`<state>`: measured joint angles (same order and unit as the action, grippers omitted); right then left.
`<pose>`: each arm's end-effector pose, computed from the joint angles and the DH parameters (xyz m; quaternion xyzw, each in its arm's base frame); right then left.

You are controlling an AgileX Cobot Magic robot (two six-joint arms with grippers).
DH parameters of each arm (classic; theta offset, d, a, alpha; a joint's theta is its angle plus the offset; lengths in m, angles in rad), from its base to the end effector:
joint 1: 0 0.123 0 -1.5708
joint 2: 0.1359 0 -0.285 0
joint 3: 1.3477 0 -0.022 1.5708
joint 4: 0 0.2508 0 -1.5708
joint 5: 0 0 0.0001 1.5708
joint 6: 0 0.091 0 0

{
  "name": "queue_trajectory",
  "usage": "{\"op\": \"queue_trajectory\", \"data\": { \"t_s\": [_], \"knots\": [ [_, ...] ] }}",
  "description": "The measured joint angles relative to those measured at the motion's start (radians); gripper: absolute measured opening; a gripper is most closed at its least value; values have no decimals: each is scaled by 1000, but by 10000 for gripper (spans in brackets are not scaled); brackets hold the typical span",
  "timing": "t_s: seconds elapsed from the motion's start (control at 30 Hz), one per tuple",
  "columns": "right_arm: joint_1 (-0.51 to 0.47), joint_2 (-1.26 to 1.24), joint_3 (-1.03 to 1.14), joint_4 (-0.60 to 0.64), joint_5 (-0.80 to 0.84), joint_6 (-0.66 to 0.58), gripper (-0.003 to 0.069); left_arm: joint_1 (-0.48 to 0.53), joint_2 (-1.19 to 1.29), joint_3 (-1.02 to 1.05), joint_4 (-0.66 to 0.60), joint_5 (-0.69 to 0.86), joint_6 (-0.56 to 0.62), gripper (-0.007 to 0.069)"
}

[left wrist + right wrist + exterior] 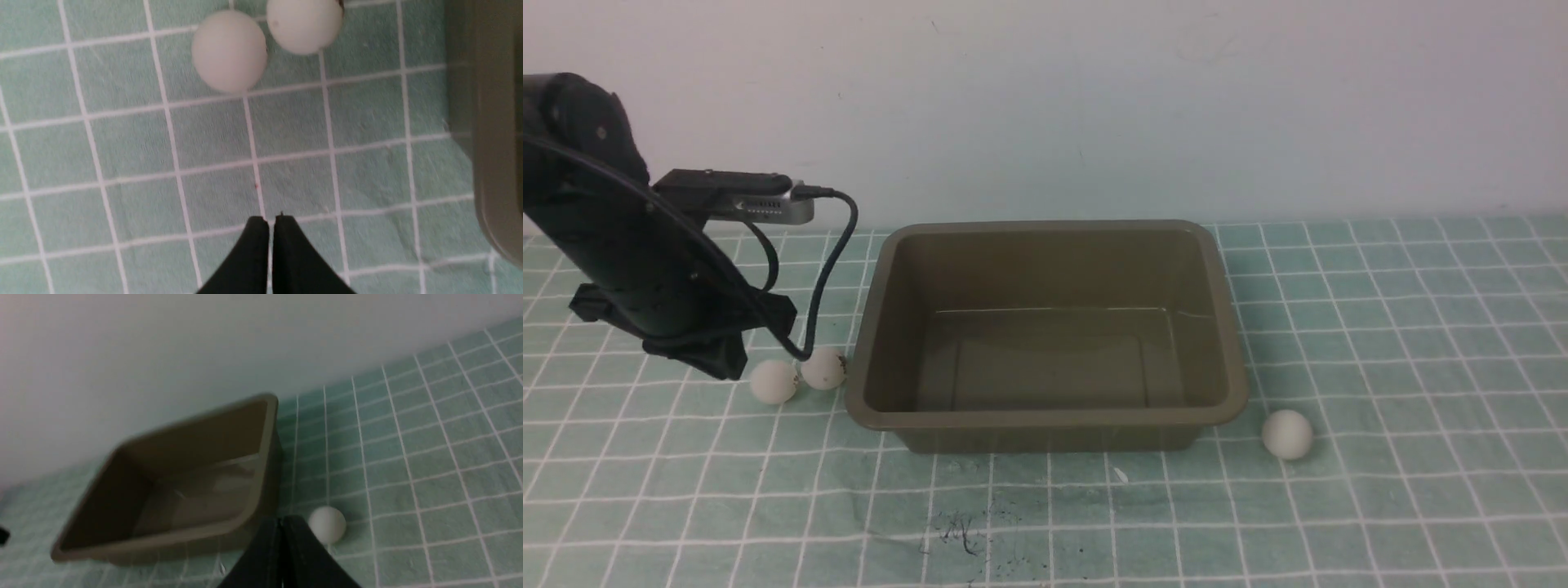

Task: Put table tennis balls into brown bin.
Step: 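Reach for and grasp a ping pong ball on the table beside the basket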

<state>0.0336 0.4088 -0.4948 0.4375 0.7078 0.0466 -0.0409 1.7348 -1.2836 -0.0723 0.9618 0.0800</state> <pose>0.0759 0.0277 0.2946 0.0789 0.8476 0.2234 0.4749 0.3479 -0.0196 0.2384 0.0431 0.9911 -0.0296 0.1227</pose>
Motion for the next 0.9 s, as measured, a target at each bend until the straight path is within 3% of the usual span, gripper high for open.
{"op": "queue_trajectory", "data": {
  "t_s": [0.1, 0.17, 0.3, 0.43, 0.57, 0.63, 0.73, 0.9],
  "knots": [
    [0, 95, -71, 12, 73, -89, -15, 0, 86, -48, 26, -43, 0, 97],
    [0, 140, -86, 43, 84, -136, -15, 0, 148, -83, 52, -86, -2, 219],
    [0, 153, -87, 87, 84, -180, -15, 0, 215, -99, 72, -163, -37, 393],
    [0, 153, -87, 90, 79, -186, -15, 0, 259, -101, 72, -210, -50, 489],
    [1, 153, -87, 90, 76, -188, -15, 0, 297, -104, 85, -216, -56, 498],
    [1, 153, -87, 90, 76, -188, -15, 0, 314, -105, 94, -215, -64, 470],
    [1, 153, -87, 90, 74, -188, -15, 0, 328, -106, 101, -206, -71, 357],
    [1, 163, -95, 73, 83, -185, -15, 0, 305, -153, 147, -75, -71, 349]
  ]
}}
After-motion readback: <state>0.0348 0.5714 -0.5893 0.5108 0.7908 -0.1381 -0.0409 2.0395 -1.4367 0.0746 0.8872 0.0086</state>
